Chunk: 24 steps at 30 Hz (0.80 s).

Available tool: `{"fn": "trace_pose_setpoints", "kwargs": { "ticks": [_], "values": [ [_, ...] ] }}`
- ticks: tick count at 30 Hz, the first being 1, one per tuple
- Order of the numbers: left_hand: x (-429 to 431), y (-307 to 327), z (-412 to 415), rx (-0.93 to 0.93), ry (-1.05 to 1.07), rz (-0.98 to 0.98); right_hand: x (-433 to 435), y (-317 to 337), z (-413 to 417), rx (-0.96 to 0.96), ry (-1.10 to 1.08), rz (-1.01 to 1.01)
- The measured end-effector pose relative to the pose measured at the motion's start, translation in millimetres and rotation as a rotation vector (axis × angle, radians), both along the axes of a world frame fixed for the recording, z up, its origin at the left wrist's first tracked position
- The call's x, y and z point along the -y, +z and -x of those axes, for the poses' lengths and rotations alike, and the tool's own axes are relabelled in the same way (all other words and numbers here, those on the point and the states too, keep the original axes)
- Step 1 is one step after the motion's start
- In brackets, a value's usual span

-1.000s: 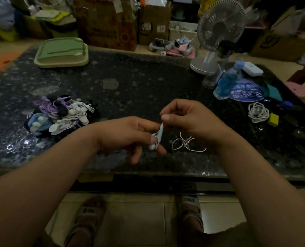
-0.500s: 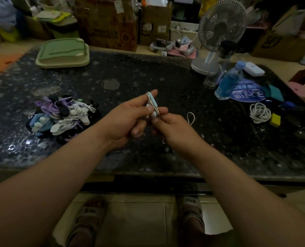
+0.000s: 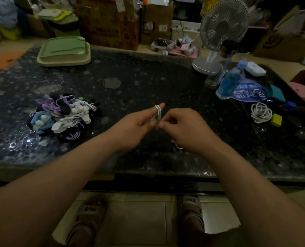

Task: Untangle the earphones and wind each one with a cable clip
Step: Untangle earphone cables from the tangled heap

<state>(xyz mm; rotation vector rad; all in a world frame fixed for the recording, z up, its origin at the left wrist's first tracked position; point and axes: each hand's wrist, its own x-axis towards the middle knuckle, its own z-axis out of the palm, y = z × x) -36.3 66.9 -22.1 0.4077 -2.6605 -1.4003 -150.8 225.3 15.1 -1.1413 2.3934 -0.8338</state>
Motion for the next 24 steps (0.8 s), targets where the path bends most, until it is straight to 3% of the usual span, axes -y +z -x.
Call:
{"fn": "trace_pose_setpoints", "kwargs": {
  "ticks": [7,11,13,15,17,19,22,24],
  "values": [
    [-13.2,8.1,-2.4,0.142,-0.241,-0.039,-10.8,12.7,23.3,0.113,0.075,0.186],
    [-16.4,20.8,-6.7,0.176,-0.342,-0.402,-15.3,9.8,36.6,0.450,0.072,0.307],
    [-15.6,27.1,-9.1,0.107,-0.326,-0.587,-15.6,2.2,41.7,0.680,0.026,0.383],
    [-15.8,30.4,-9.4,0.013,-0.257,-0.753,-11.6,-8.9,38.5,0.780,-0.016,0.405],
    [-15.4,28.2,-5.5,-0.060,-0.126,-0.881,-4.0,-19.3,24.7,0.759,-0.036,0.347],
    [-13.8,24.2,-1.0,-0.114,0.003,-0.903,4.9,-23.1,6.7,0.606,-0.008,0.224],
    [-8.1,16.4,3.2,-0.148,0.154,-0.756,12.7,-20.4,-12.4,0.343,0.066,0.055],
    [-6.8,12.9,2.3,-0.153,0.206,-0.601,13.3,-15.5,-17.3,0.272,0.088,0.014]
  ]
}}
